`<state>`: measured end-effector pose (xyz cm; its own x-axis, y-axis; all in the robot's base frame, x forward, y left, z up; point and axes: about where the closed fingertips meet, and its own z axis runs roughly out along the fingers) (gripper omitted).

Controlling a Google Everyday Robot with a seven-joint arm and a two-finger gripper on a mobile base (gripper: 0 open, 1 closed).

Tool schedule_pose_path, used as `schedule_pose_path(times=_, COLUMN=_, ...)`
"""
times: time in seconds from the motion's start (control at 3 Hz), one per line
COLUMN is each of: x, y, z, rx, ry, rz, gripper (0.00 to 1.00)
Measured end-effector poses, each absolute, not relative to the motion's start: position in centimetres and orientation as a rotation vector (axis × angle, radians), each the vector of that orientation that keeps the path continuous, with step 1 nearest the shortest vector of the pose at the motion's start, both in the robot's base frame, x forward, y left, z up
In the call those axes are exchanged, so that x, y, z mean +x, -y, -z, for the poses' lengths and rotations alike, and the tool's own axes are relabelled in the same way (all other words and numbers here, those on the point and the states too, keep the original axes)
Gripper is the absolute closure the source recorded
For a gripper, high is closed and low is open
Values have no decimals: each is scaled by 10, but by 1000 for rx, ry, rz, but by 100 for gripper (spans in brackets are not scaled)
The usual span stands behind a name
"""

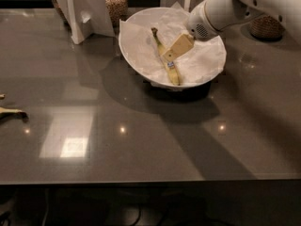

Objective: Pick banana from white bowl

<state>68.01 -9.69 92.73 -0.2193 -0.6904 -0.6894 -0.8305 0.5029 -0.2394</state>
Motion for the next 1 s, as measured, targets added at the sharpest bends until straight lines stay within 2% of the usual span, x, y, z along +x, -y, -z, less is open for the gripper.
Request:
schedule_pose_path(times=0.33, x=684, y=79, z=-908, rx=-1262, ry=-1993, rz=-291, gripper=42)
schedule_pose_path(times=0.67, x=680, y=68, z=-898, rx=-1272, ry=-2010, rz=-317, gripper=54)
schedule_pose_path(times=1.0, x=674, y=67, z=-892, rx=-1270, ry=-2044, rz=-313, gripper=51)
